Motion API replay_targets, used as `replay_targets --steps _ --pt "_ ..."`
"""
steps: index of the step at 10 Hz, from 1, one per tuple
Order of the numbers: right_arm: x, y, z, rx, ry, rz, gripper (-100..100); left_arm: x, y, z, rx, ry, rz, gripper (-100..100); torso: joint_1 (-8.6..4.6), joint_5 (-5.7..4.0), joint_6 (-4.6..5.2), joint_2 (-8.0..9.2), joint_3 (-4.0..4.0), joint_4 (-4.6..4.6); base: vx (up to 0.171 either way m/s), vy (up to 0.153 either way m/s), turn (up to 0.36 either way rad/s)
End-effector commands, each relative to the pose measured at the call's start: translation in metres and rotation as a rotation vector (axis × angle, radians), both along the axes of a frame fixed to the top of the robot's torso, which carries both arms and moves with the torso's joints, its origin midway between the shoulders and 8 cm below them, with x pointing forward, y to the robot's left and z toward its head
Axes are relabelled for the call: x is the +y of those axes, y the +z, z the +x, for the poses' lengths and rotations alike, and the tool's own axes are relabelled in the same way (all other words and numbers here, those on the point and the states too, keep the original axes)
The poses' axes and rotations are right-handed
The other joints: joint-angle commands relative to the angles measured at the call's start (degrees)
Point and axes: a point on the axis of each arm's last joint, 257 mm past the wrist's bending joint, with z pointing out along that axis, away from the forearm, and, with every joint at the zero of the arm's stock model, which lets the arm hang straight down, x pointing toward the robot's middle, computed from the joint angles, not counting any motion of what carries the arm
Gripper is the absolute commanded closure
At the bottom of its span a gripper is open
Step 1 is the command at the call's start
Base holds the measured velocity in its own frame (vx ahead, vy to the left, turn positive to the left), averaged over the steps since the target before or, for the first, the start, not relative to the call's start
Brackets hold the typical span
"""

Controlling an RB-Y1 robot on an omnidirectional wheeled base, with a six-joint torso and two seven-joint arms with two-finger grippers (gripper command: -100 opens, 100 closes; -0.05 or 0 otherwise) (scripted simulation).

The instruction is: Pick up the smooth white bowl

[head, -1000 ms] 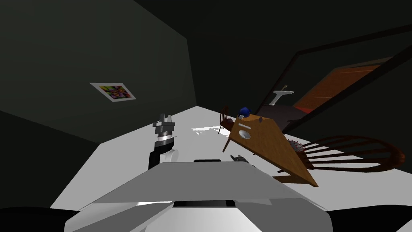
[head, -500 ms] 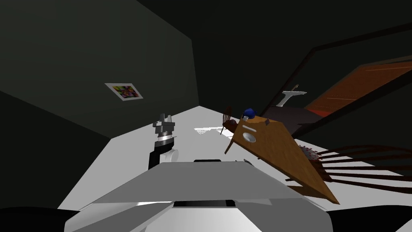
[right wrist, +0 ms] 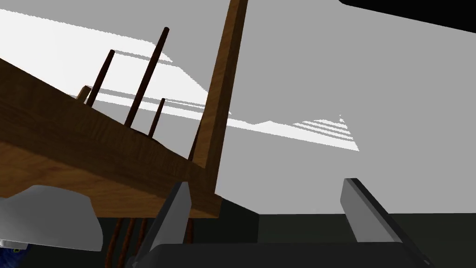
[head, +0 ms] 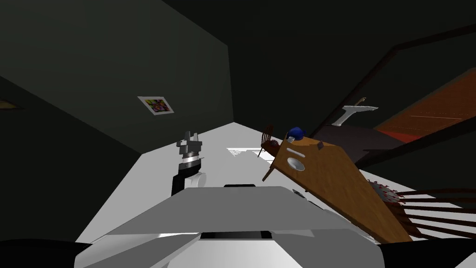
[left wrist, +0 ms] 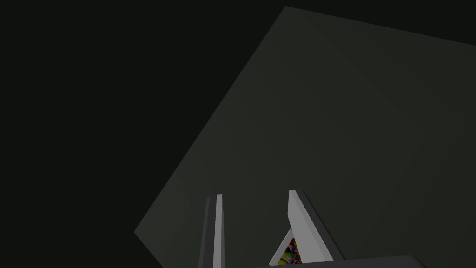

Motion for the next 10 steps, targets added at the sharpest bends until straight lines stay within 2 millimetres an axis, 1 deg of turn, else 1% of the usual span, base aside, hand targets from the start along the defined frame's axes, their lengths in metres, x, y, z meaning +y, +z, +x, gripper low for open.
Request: replay_targets --steps 1,3,4,5,6,7,8,9,10 --pt "-0.012 -0.004 -0.005 0.022 0.016 -0.043 -100 0.000 0.000 0.000 0.000 0.000 0.000 0 0.00 0.00 0.00 0.00 0.00 0.00 0.044 0.013 0.076" --pt "-0.061 -0.002 -0.024 0.087 0.082 -0.179 -100 0.000 0.000 0.000 0.000 0.000 0.000 0 -0.01 -0.01 -0.01 0.00 0.00 0.00 0.053 0.019 0.195" --pt "-0.068 -0.004 -0.031 0.101 0.073 -0.189 -100 0.000 0.000 0.000 0.000 0.000 0.000 0 -0.01 -0.02 -0.01 -0.05 -0.03 -0.01 0.052 0.015 0.090" --pt "-0.095 0.000 -0.043 0.137 0.099 -0.255 -100 0.000 0.000 0.000 0.000 0.000 0.000 0 -0.01 -0.01 0.04 -0.01 -0.01 -0.01 0.048 0.021 0.130" --pt "-0.095 0.000 -0.043 0.137 0.099 -0.255 -100 0.000 0.000 0.000 0.000 0.000 0.000 0 0.01 -0.01 0.00 -0.01 -0.01 0.00 0.033 0.013 0.077" --pt "-0.120 0.005 -0.053 0.171 0.123 -0.315 -100 0.000 0.000 0.000 0.000 0.000 0.000 0 0.00 -0.01 0.04 0.05 0.02 0.01 0.033 0.022 0.152" --pt "-0.139 0.011 -0.058 0.195 0.151 -0.365 -100 0.000 0.000 0.000 0.000 0.000 0.000 0 0.02 0.00 -0.01 0.04 0.03 0.01 0.048 0.018 0.159" --pt "-0.143 0.011 -0.062 0.203 0.145 -0.371 -100 0.000 0.000 0.000 0.000 0.000 0.000 0 0.01 0.01 0.01 0.00 0.00 0.00 0.039 0.008 0.080" --pt "-0.143 0.011 -0.062 0.203 0.145 -0.371 -100 0.000 0.000 0.000 0.000 0.000 0.000 0 0.00 -0.02 0.04 0.04 0.02 0.00 0.015 0.003 0.004"
